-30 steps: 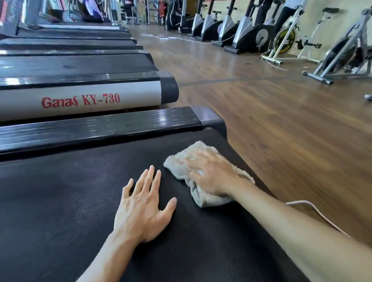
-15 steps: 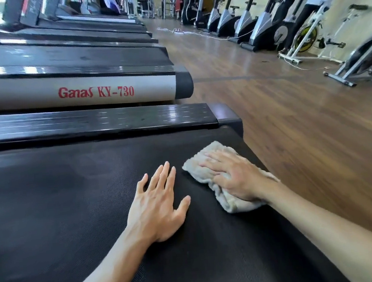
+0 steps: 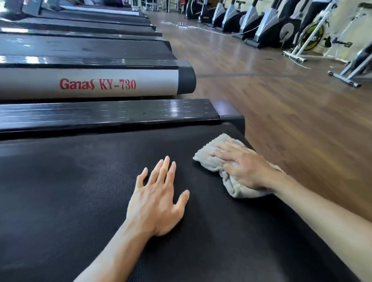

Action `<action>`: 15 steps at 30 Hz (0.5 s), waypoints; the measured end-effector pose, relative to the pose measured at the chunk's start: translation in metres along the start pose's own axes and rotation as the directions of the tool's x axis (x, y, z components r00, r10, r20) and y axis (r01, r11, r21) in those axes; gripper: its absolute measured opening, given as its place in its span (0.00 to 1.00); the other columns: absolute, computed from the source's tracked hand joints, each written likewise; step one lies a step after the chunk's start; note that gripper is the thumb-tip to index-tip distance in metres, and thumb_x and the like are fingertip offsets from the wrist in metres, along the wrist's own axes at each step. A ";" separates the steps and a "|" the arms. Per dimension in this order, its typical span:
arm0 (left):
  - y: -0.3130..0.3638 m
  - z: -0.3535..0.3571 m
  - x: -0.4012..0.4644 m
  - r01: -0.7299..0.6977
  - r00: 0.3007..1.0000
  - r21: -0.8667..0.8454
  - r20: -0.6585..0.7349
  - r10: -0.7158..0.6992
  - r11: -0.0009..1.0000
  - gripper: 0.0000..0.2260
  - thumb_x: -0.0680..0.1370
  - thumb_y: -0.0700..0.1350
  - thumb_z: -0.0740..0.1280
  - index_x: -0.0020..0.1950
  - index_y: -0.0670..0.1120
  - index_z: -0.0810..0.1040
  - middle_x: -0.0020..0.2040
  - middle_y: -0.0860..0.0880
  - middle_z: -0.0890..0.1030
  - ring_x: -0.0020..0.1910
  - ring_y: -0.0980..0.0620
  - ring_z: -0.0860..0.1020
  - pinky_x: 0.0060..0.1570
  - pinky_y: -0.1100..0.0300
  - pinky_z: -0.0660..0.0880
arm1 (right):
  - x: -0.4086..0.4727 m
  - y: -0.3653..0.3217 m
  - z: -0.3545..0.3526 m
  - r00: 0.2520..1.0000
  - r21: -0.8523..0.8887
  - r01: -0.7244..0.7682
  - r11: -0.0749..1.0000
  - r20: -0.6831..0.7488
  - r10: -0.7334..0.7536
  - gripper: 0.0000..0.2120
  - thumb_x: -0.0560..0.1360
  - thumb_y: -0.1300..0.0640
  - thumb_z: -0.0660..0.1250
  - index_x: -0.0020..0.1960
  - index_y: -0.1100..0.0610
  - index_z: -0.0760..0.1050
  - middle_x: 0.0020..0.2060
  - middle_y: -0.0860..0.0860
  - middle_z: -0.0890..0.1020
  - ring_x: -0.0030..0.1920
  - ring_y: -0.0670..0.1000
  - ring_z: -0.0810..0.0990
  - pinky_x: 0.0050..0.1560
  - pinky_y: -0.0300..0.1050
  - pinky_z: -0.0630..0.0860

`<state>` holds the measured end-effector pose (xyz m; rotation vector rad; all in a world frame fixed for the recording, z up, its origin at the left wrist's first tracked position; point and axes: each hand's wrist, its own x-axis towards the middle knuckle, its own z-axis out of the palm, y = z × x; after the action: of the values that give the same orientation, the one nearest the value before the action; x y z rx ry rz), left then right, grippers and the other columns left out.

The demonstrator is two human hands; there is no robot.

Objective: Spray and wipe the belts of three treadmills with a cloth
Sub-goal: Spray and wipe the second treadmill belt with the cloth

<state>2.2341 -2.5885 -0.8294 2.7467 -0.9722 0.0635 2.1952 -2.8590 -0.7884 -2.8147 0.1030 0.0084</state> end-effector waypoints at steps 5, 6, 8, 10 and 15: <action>0.001 0.002 0.002 0.016 1.000 0.012 -0.003 -0.016 1.000 0.41 0.73 0.67 0.34 0.84 0.49 0.43 0.83 0.53 0.40 0.81 0.58 0.37 0.80 0.49 0.42 | 0.050 0.006 -0.015 0.958 0.024 -0.253 0.967 -0.133 0.254 0.19 0.85 0.54 0.55 0.74 0.48 0.73 0.75 0.47 0.69 0.74 0.53 0.66 0.67 0.48 0.66; 0.001 0.002 0.002 0.014 1.000 0.008 -0.004 -0.014 1.000 0.41 0.73 0.67 0.34 0.84 0.49 0.43 0.83 0.53 0.40 0.81 0.58 0.38 0.80 0.49 0.42 | 0.060 0.003 -0.016 0.951 0.036 -0.269 0.962 -0.148 0.271 0.19 0.84 0.54 0.55 0.73 0.47 0.73 0.74 0.47 0.71 0.73 0.53 0.68 0.65 0.48 0.68; 0.000 0.001 0.001 0.016 1.000 0.006 -0.001 -0.016 1.000 0.41 0.73 0.67 0.34 0.84 0.49 0.44 0.83 0.53 0.40 0.81 0.58 0.38 0.80 0.49 0.42 | 0.070 0.004 -0.014 0.950 0.036 -0.272 0.962 -0.151 0.274 0.21 0.84 0.52 0.54 0.75 0.44 0.71 0.76 0.46 0.68 0.74 0.53 0.67 0.67 0.49 0.69; -0.002 0.001 0.001 0.015 1.000 0.003 0.010 -0.015 1.000 0.41 0.73 0.67 0.34 0.84 0.49 0.44 0.83 0.53 0.41 0.81 0.58 0.39 0.80 0.49 0.42 | 0.064 0.006 -0.013 0.950 -0.010 -0.290 0.957 -0.124 0.287 0.22 0.85 0.51 0.53 0.78 0.41 0.67 0.79 0.43 0.63 0.78 0.53 0.62 0.72 0.51 0.66; -0.001 0.001 0.001 0.019 1.000 0.007 0.019 -0.019 1.000 0.42 0.73 0.67 0.34 0.84 0.50 0.44 0.83 0.53 0.41 0.81 0.58 0.39 0.80 0.49 0.42 | 0.028 0.009 -0.013 0.939 -0.016 -0.330 0.944 -0.111 0.326 0.24 0.84 0.51 0.53 0.79 0.39 0.64 0.81 0.41 0.59 0.80 0.52 0.59 0.74 0.52 0.62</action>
<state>2.2359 -2.5883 -0.8301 2.7670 -0.9518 0.0377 2.2228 -2.8733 -0.7789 -2.7960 0.6025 -0.0644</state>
